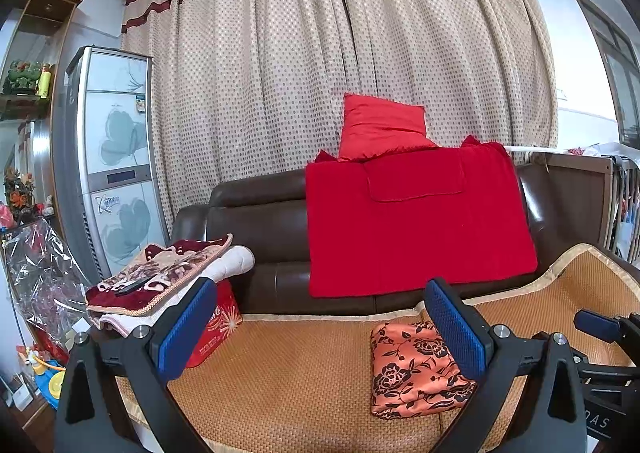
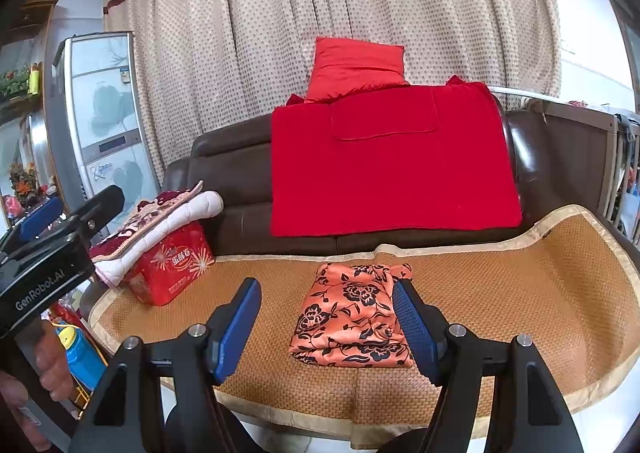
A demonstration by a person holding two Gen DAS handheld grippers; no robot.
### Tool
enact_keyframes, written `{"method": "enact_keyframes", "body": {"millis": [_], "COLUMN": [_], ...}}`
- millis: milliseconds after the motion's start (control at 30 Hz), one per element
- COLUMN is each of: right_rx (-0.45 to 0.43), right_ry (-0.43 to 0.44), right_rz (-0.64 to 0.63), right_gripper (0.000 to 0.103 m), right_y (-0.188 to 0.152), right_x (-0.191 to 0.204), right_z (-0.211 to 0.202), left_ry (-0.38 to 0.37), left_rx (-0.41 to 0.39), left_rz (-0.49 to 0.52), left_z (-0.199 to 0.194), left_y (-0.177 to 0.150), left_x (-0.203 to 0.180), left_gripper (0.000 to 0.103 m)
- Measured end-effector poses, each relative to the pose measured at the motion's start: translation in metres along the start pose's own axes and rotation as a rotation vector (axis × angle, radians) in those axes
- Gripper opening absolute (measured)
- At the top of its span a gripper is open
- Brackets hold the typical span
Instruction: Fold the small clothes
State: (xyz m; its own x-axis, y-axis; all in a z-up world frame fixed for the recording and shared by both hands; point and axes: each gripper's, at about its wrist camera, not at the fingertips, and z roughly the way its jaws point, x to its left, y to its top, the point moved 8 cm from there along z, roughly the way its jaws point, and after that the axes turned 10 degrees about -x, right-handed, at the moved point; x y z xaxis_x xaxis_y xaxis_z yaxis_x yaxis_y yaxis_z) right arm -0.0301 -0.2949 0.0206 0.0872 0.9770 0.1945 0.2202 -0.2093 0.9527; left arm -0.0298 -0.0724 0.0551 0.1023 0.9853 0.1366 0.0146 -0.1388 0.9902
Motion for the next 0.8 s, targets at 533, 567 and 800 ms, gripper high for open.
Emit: {"method": "enact_keyframes", "body": {"millis": [533,567,800], "right_rx": [0.011,0.011,0.009], "right_ry": [-0.005,-0.006,-0.017], "right_rz": [0.011,0.011,0.024], "right_gripper": [0.072,0.072,0.072], "right_y": [-0.003,-0.003,-0.003], "right_x": [-0.002,-0.002,-0.005], "right_z": [0.005,0.006,0.009], "left_ry": [-0.018,-0.019,-0.018], "left_rx": [0.017,0.017,0.025], "left_rz": [0.018,0.018,0.01], "left_z": [0.007,0.008,0.012], "left_y": [-0.008,-0.008,-0.012], "left_x": [-0.005,-0.004,-0.001], "left_gripper": [0.103,0.103,0.103]}}
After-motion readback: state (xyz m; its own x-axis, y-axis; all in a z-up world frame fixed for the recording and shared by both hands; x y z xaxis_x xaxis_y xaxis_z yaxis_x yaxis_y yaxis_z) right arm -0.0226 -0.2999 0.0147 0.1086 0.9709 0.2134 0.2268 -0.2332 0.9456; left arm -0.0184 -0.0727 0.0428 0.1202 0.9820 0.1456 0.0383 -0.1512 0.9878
